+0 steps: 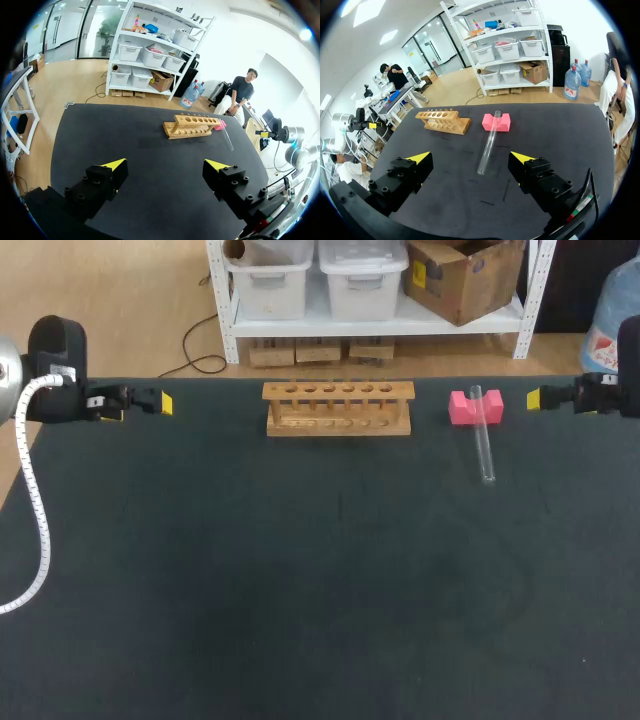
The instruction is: Grasp the test tube, adjust it, and insert it.
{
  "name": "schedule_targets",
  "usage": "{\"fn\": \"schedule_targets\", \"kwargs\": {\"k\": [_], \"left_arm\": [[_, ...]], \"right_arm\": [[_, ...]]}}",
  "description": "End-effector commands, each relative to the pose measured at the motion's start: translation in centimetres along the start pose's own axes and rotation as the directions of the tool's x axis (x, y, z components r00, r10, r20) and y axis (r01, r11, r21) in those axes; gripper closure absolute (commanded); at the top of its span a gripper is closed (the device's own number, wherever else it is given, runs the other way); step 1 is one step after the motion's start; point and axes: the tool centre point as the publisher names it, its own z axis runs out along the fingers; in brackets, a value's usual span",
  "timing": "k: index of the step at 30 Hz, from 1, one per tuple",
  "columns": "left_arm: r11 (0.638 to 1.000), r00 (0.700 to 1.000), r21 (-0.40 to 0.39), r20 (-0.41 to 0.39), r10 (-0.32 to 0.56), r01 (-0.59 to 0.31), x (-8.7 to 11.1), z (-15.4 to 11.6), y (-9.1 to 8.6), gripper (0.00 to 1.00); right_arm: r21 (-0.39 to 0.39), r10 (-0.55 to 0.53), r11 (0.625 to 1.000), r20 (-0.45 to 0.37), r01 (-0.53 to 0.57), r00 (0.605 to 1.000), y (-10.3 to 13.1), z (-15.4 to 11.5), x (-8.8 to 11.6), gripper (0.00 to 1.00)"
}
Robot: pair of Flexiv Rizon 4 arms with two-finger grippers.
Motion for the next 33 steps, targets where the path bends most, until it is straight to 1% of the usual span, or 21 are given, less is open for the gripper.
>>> {"fn": "schedule_targets", "kwargs": {"k": [1,15,19,21,23,26,27,30,32,33], "left_arm": [[1.0,1.0,-0.004,-0.003,-0.001,0.001,-0.1,0.0,-0.1,0.0],[1.0,1.0,-0.004,-0.003,-0.001,0.001,-0.1,0.0,-0.1,0.0],[1.0,1.0,0.012,0.009,0.018,-0.018,-0.5,0.0,0.4,0.0],[0.999,1.0,0.047,0.011,0.023,-0.024,-0.8,0.1,0.8,0.0],[0.995,0.997,0.064,0.024,0.073,-0.075,-1.1,0.2,1.0,0.0],[0.98,0.988,0.129,0.05,0.149,-0.154,-1.6,0.4,1.5,0.0],[0.969,0.983,0.168,0.056,0.173,-0.18,-1.8,0.4,1.7,0.0],[0.937,0.965,0.235,0.096,0.244,-0.26,-2.3,0.6,2.2,0.0],[0.913,0.959,0.293,0.11,0.263,-0.284,-2.8,0.9,2.6,0.0],[0.897,0.95,0.313,0.127,0.286,-0.312,-3.0,1.0,2.7,0.0]], "right_arm": [[0.008,0.0,1.0,-0.001,0.0,1.0,0.1,-0.1,0.0,0.0],[0.008,0.0,1.0,-0.001,0.0,1.0,0.1,-0.1,0.0,0.0],[0.008,0.0,1.0,-0.001,0.0,1.0,0.1,-0.1,0.0,0.0],[0.008,0.0,1.0,-0.001,0.0,1.0,0.1,-0.1,0.0,0.0],[0.008,0.0,1.0,-0.001,0.0,1.0,0.1,-0.1,0.0,0.0],[0.008,0.0,1.0,-0.001,0.0,1.0,0.1,-0.1,0.0,0.0],[0.008,0.0,1.0,-0.001,0.0,1.0,0.1,-0.1,0.0,0.0],[0.008,0.0,1.0,-0.001,0.0,1.0,0.1,-0.1,0.0,0.0],[0.008,0.0,1.0,-0.001,0.0,1.0,0.1,-0.1,0.0,0.0],[0.008,0.0,1.0,-0.001,0.0,1.0,0.1,-0.1,0.0,0.0]]}}
